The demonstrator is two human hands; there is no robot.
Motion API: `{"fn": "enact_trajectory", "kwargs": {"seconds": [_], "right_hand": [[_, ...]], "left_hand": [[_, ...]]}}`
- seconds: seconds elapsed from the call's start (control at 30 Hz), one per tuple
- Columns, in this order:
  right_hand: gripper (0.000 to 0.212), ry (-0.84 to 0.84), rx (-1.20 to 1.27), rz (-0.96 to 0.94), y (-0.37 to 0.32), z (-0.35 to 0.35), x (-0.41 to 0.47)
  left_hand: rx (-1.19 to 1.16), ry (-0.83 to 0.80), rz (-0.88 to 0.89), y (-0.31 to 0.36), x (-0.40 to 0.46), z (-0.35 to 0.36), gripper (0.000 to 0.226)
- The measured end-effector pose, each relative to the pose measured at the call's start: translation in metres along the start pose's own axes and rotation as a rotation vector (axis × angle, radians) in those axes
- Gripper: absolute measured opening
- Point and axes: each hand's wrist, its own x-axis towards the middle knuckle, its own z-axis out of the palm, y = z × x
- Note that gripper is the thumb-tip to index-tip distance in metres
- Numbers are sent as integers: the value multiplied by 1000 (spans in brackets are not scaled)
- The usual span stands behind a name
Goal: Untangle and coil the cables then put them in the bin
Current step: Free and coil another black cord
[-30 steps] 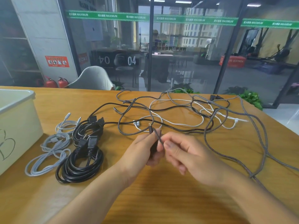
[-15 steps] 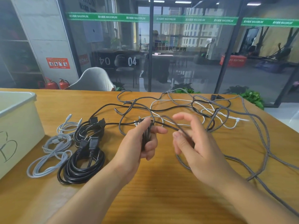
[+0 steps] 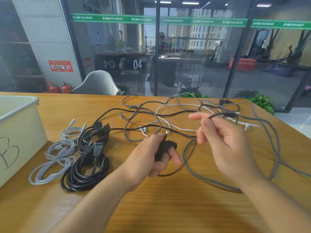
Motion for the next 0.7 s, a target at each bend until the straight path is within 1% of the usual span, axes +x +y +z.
{"fn": "enact_trajectory", "kwargs": {"seconds": [0.03,0.1,0.17,0.23,0.3,0.33,0.43,0.5,0.6,0.7], "right_hand": [[23,48,-103,-27,2,2,0],[23,96,-149,-48,5,9,-1],[26,60,-70,-39,7,21,-3],[29,-31,62,26,7,33,-10],[31,-106,139,81,5,42,-16],[32,-110,155,89,4,44,-18],[35,-48,134,88,5,47,-18],[36,-2,111,83,4,48,-17],[35,73,54,55,2,51,-18],[35,112,-7,29,4,56,-16]], "left_hand": [[39,-18,5,1,-1,2,78],[92,-52,10,4,-4,6,76],[109,-87,22,7,-6,11,75],[88,-117,41,8,-7,15,73],[77,-127,54,8,-7,16,73],[79,-127,56,8,-7,16,73],[88,-117,50,9,-7,19,71],[101,-79,46,10,-8,21,70],[83,30,47,11,-5,27,71],[-6,186,61,7,0,29,53]]}}
